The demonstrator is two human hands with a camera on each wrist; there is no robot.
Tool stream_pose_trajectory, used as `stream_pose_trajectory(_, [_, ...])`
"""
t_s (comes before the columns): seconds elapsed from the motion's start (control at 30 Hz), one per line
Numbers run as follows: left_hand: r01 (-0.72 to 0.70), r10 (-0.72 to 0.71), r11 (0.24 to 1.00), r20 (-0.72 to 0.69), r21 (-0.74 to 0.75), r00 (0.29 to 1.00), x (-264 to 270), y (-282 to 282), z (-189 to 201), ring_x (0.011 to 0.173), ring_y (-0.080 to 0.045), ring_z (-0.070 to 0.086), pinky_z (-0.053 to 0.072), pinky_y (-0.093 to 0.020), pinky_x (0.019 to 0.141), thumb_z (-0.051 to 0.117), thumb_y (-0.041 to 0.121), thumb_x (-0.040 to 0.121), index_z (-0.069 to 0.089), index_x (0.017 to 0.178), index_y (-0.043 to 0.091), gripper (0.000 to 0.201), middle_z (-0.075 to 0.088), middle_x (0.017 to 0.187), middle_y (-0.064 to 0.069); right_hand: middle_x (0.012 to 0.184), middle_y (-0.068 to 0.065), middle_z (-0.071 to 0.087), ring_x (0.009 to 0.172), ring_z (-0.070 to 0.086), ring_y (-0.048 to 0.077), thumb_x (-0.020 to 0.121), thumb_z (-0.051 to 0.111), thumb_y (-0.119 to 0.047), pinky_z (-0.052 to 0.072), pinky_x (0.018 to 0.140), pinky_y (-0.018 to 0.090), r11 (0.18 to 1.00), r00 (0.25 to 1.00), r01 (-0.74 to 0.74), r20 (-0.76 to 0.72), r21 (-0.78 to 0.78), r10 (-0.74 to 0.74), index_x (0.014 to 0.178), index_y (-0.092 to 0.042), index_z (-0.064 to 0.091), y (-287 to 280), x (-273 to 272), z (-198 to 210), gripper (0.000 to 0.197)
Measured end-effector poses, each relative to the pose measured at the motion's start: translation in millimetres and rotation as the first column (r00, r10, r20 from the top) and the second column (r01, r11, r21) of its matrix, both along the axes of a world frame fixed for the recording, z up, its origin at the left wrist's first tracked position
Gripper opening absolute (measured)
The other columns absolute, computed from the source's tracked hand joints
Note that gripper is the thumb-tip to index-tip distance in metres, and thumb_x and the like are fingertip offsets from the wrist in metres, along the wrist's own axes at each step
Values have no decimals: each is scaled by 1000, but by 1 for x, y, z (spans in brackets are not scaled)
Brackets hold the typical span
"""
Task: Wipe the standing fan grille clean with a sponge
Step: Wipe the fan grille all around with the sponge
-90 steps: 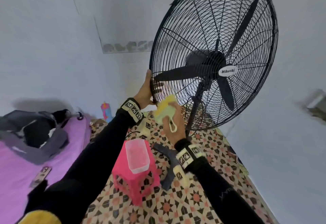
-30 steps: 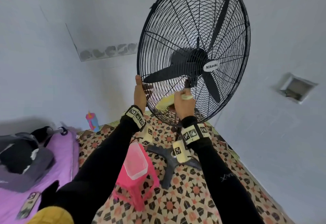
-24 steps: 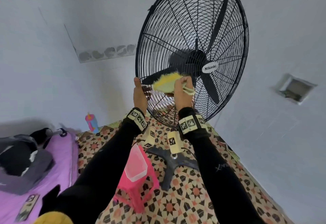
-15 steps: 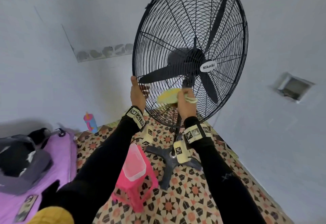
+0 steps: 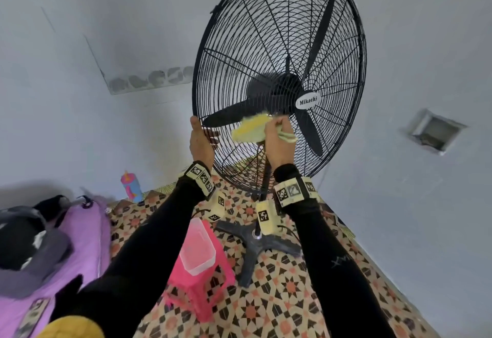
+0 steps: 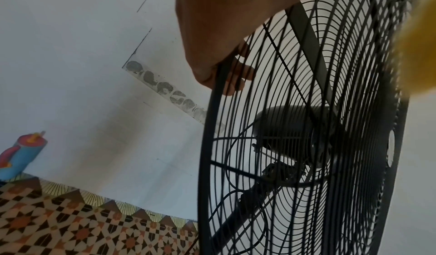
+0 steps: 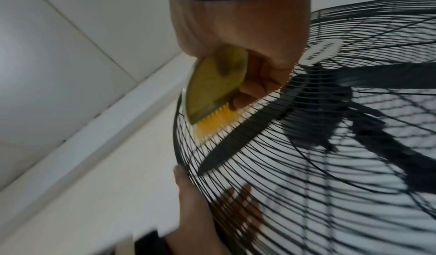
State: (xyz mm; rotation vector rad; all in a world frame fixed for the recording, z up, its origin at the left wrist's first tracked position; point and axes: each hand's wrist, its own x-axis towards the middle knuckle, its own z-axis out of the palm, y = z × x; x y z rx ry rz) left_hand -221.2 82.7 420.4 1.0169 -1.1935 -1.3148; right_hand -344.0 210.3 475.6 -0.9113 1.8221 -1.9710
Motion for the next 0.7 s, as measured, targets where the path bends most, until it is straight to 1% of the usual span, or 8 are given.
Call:
stream_pose_trajectory(0.13, [5, -7, 1000, 70, 25, 998, -2, -11, -15, 106, -38, 71, 52, -57, 104, 10, 100, 78, 71, 121, 22, 108, 77, 111, -12, 82, -3, 55, 56, 52, -6, 101, 50, -9, 44, 51, 13, 999, 999, -42, -36, -21, 41, 96, -10, 47, -12, 4, -3, 6])
stream_pose_trajectory(0.2, [1, -2, 1000, 70, 20, 998, 0, -13, -15, 103, -36, 71, 53, -55, 103, 10, 101, 77, 71, 123, 20, 111, 77, 109, -11, 88, -5, 60, 66, 59, -2, 101, 51, -8, 47, 50, 12, 998, 998, -11, 62, 69, 7, 101, -11, 49, -4, 8, -31, 3])
stream_pose_trajectory(0.3, [8, -8, 1000, 53, 3, 999, 3, -10, -8, 103, -31, 73, 51, -56, 107, 10, 99, 81, 71, 127, 26, 106, 79, 105, -4, 84, 1, 62, 60, 56, 7, 101, 54, -10, 43, 42, 11, 981, 974, 3, 220, 193, -46, 108, -11, 53, 13, 4, -55, 8])
stream_pose_trajectory(0.4, [4, -4, 1000, 48, -1, 999, 0, -6, -7, 88, -27, 72, 56, -49, 98, 11, 98, 80, 74, 118, 15, 111, 79, 94, -5, 92, 6, 67, 64, 61, 9, 101, 53, -14, 45, 45, 13, 990, 995, -15, 98, 138, 1, 108, -7, 53, 8, -6, -34, 9])
stream_pose_trajectory(0.47, [2, -3, 1000, 46, 24, 999, -4, -12, -15, 99, -29, 73, 54, -49, 102, 11, 100, 79, 72, 125, 12, 116, 79, 105, -7, 82, 0, 60, 58, 55, -5, 101, 52, -9, 43, 48, 10, 999, 999, -47, 17, 22, 47, 99, -7, 50, 1, -2, -11, 3])
stream_pose_trajectory(0.53, [-10, 7, 999, 85, 41, 996, -3, -17, -20, 113, -32, 69, 48, -52, 110, 10, 101, 78, 66, 136, 15, 119, 75, 119, -9, 77, -3, 54, 53, 50, -9, 98, 53, -5, 41, 49, 8, 999, 998, -45, -42, 3, 45, 94, -7, 47, -6, 2, -6, 7])
stream_pose_trajectory(0.63, [5, -6, 1000, 89, 15, 996, 3, -8, -10, 98, -36, 72, 54, -48, 101, 8, 93, 86, 75, 115, 13, 109, 79, 97, -7, 87, 2, 63, 64, 59, 5, 99, 54, -11, 42, 46, 9, 986, 1000, 1, 2, 167, -1, 104, -5, 52, -8, 0, -30, 8])
stream_pose_trajectory(0.7, [28, -29, 1000, 76, 6, 997, 3, -3, -6, 96, -40, 71, 55, -52, 100, 10, 92, 87, 77, 107, 16, 104, 79, 92, -7, 82, 2, 64, 60, 58, 9, 100, 55, -18, 39, 41, 10, 951, 999, 53, -27, 306, -47, 97, -12, 52, -1, -4, -45, 7])
